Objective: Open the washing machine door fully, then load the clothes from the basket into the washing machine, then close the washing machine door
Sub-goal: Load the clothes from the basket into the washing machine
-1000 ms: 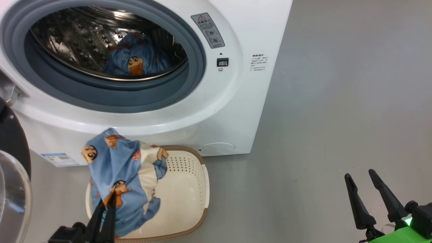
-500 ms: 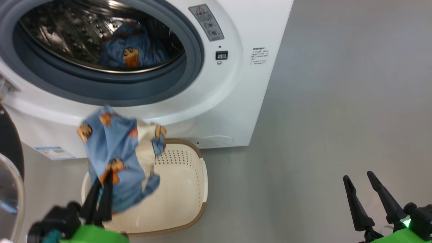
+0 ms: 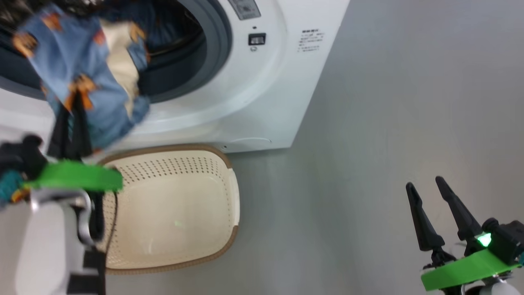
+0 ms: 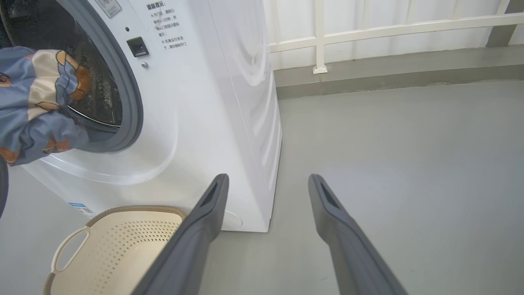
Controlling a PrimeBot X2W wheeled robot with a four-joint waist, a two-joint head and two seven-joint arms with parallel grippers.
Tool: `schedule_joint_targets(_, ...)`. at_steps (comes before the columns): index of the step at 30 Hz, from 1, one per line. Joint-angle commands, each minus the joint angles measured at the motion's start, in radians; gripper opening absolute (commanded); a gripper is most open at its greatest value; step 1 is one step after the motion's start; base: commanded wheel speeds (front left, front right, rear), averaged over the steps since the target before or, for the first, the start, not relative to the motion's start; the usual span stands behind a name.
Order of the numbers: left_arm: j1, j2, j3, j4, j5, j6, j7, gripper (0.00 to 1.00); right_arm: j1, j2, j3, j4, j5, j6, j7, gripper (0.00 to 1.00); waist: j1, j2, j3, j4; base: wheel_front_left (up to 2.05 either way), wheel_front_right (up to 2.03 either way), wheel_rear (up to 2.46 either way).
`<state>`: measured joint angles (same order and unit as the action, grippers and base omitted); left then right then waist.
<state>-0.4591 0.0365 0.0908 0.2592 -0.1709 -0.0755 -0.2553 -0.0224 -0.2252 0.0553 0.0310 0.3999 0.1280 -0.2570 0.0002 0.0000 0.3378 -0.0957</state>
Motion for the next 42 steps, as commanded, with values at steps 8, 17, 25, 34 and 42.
schedule_joint_targets(8,-0.318,0.085,0.069,0.198,0.066,-0.013,-0.006,0.00,-0.079,0.011,0.046,-0.022,0.009,0.003,-0.005,1.00,-0.0002,0.0000,0.121,-0.109,0.00,0.00,0.00)
schedule_joint_targets(17,-0.518,0.165,0.099,0.376,0.106,0.006,-0.006,0.00,-0.126,0.033,0.078,-0.019,0.020,0.003,-0.005,1.00,-0.0002,0.0000,0.176,-0.194,0.00,0.00,0.00)
schedule_joint_targets(25,-0.579,0.222,0.125,0.380,0.127,0.026,-0.006,1.00,-0.144,0.045,0.091,-0.012,0.024,0.003,-0.005,1.00,-0.0002,0.0000,0.199,-0.231,0.00,0.00,0.00)
schedule_joint_targets(34,-0.548,0.205,0.130,0.379,0.124,0.012,-0.006,1.00,-0.143,0.040,0.089,-0.009,0.020,0.003,-0.005,1.00,-0.0002,0.0000,0.184,-0.209,0.00,0.00,0.00)
schedule_joint_targets(42,-0.464,0.160,0.136,0.355,0.117,0.004,-0.006,1.00,-0.134,0.023,0.093,-0.008,0.015,0.003,-0.005,1.00,-0.0002,0.0000,0.140,-0.175,0.00,0.00,0.00)
